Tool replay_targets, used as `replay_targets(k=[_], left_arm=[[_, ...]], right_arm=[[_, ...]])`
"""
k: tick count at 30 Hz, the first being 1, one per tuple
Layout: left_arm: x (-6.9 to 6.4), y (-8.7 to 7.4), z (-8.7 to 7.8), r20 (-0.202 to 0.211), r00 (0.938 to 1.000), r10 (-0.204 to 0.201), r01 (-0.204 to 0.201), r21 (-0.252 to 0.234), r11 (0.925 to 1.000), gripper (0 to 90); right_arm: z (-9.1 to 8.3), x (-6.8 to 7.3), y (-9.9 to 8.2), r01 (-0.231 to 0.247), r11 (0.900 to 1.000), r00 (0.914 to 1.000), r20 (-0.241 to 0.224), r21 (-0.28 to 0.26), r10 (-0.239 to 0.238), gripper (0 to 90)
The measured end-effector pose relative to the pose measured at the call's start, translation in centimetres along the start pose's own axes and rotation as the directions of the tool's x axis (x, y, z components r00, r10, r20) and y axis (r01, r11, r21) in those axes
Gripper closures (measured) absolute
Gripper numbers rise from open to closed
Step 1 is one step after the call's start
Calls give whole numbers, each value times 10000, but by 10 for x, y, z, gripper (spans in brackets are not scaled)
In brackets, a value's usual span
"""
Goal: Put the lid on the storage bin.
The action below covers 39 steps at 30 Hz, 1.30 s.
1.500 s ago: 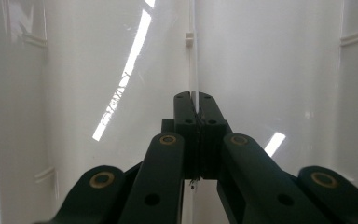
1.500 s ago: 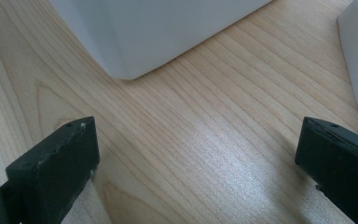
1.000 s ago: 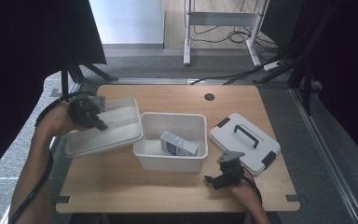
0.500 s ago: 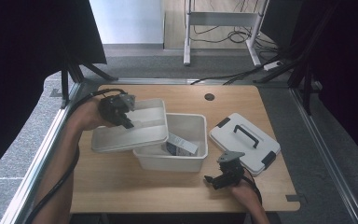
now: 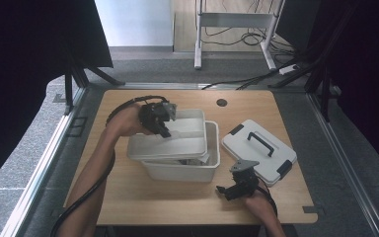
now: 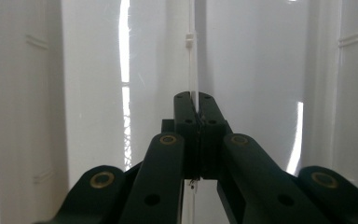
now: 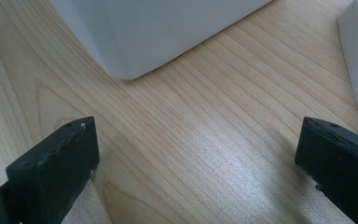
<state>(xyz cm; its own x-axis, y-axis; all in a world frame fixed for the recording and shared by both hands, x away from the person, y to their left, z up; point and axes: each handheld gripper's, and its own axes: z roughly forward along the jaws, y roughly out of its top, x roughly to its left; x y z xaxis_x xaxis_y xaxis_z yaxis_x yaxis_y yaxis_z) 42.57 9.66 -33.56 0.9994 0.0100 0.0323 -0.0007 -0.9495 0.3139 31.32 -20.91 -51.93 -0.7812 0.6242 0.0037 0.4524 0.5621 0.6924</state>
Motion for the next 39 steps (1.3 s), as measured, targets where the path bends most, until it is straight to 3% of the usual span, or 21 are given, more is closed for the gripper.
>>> replay_targets(k=[10,17,24,31,35,39], left_arm=[[2,29,31,99,9992,392,-396,368,9985,889],[3,24,40,392,9991,187,-198,288,9994,889],[2,22,43,265,9996,-11,6,173,9998,879],[2,10,26,-539,9952,-823,798,-466,9957,607],[-1,0,13,-784,9846,-1563,1472,-1112,9828,461],[-3,-13,3,-962,9711,-2186,2038,-1433,9685,337]], right_arm=[[0,0,0,35,10000,10000,15,2,-35,0],[0,0,0,-6,10000,10000,0,1,6,0],[0,0,0,1,10000,10000,1,-1,-1,0],[0,0,0,-1,10000,10000,2,-2,1,0],[0,0,0,-3,10000,10000,2,-2,3,0],[0,0,0,-2,10000,10000,2,-3,2,0]])
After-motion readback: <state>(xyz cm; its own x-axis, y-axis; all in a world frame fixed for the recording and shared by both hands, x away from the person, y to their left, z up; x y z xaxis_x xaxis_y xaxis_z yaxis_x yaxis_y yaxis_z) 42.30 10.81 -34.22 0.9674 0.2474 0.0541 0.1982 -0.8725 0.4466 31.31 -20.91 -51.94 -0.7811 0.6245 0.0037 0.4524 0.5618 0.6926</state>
